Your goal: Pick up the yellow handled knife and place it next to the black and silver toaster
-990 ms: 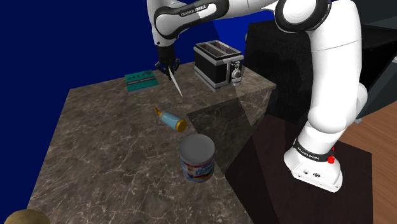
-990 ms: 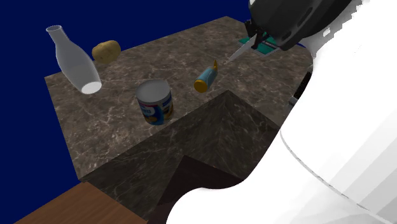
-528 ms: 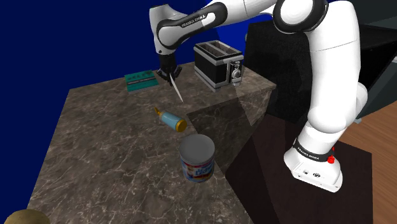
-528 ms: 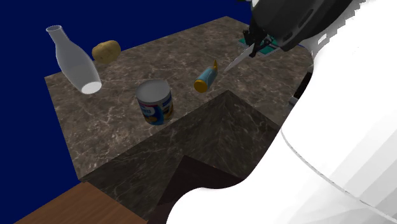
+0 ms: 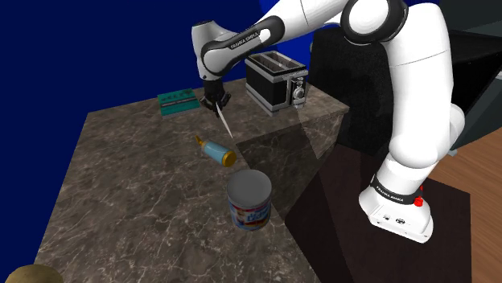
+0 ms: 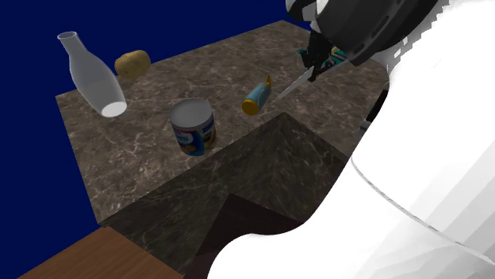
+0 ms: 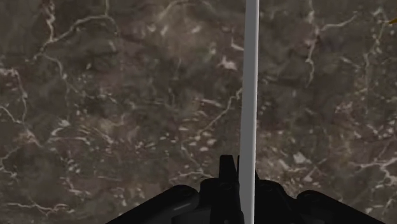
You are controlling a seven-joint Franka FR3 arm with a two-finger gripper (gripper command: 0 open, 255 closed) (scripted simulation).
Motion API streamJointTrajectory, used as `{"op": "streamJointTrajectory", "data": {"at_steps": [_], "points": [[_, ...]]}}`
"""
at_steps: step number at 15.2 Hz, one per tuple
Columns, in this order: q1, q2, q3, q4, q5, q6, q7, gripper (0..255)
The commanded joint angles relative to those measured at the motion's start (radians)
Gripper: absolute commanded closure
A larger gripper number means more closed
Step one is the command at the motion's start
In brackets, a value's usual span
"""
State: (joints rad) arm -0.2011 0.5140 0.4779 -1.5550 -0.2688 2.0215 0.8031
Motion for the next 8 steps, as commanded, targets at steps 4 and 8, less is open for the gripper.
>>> {"op": "streamJointTrajectory", "data": {"at_steps": [4, 8], "points": [[0.002, 0.021, -0.008, -0.039, -0.014, 0.058, 0.011, 255], [0.003, 0.034, -0.012, -0.049, -0.021, 0.080, 0.015, 255]]}}
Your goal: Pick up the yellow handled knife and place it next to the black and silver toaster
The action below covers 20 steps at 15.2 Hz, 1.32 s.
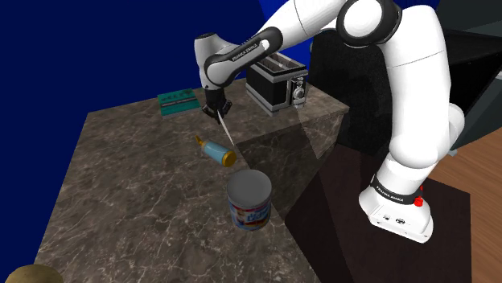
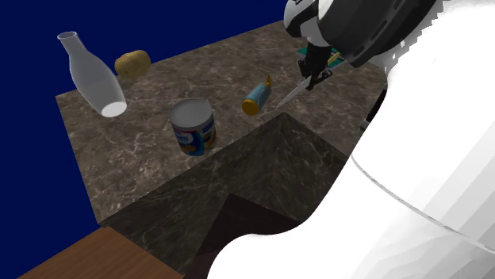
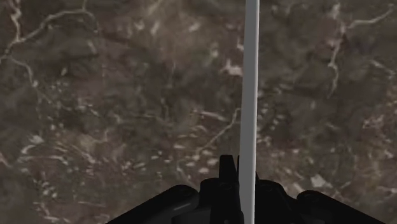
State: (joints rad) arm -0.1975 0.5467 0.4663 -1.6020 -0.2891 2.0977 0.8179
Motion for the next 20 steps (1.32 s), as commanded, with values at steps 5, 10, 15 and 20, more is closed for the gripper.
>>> {"op": "streamJointTrajectory", "data": {"at_steps": [5, 10, 15, 20], "points": [[0.000, 0.001, 0.000, -0.002, -0.001, 0.004, 0.000, 255], [0.000, 0.001, 0.000, -0.002, -0.001, 0.004, 0.000, 0], [-0.007, -0.050, 0.017, 0.051, 0.028, -0.096, -0.018, 0], [-0.007, -0.050, 0.017, 0.051, 0.028, -0.096, -0.018, 0]]}}
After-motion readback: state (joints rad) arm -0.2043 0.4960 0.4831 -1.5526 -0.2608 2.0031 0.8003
